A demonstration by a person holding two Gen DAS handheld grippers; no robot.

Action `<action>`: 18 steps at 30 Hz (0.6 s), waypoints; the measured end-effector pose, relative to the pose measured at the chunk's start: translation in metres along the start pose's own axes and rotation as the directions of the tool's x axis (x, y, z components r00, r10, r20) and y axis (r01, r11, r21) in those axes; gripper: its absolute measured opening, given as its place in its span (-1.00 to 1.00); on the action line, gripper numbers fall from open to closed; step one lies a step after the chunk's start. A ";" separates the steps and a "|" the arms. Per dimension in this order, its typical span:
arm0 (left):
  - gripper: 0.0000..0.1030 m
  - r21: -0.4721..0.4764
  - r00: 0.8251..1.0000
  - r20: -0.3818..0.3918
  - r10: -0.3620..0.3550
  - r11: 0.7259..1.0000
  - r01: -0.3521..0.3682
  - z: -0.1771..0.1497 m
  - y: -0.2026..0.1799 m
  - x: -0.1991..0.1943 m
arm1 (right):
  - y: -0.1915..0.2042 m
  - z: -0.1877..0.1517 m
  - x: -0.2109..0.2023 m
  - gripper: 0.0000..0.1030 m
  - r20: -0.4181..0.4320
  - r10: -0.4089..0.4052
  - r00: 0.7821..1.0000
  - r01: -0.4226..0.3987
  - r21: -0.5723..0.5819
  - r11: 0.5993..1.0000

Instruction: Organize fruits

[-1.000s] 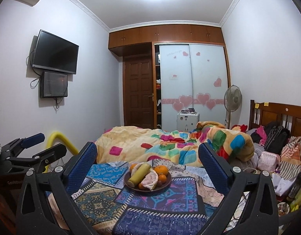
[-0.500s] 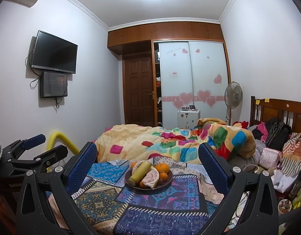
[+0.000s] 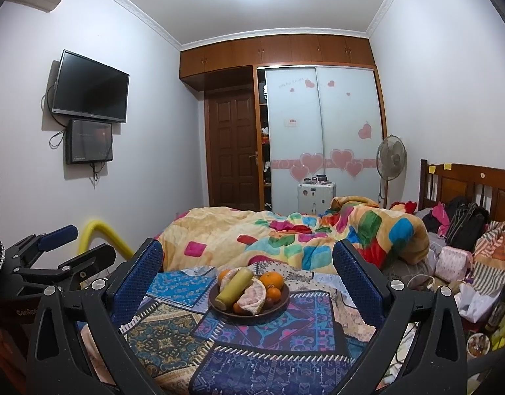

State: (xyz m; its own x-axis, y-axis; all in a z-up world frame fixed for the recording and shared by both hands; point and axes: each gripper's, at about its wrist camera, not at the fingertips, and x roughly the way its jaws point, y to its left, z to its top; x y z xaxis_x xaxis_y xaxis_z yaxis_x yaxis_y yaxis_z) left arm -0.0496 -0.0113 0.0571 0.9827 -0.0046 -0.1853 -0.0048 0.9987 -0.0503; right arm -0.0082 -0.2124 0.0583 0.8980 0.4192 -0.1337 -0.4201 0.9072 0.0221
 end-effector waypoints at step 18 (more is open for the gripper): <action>1.00 0.003 1.000 -0.002 -0.004 1.000 0.004 0.000 0.002 0.003 | 0.000 -0.004 0.003 1.00 -0.009 0.001 1.000 -0.001 0.005 1.000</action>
State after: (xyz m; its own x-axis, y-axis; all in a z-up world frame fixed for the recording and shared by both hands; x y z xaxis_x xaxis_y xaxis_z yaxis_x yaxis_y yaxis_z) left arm -0.0468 -0.0098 0.0561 0.9823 -0.0086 -0.1869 -0.0004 0.9988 -0.0483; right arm -0.0060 -0.2116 0.0538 0.8963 0.4199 -0.1427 -0.4206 0.9068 0.0268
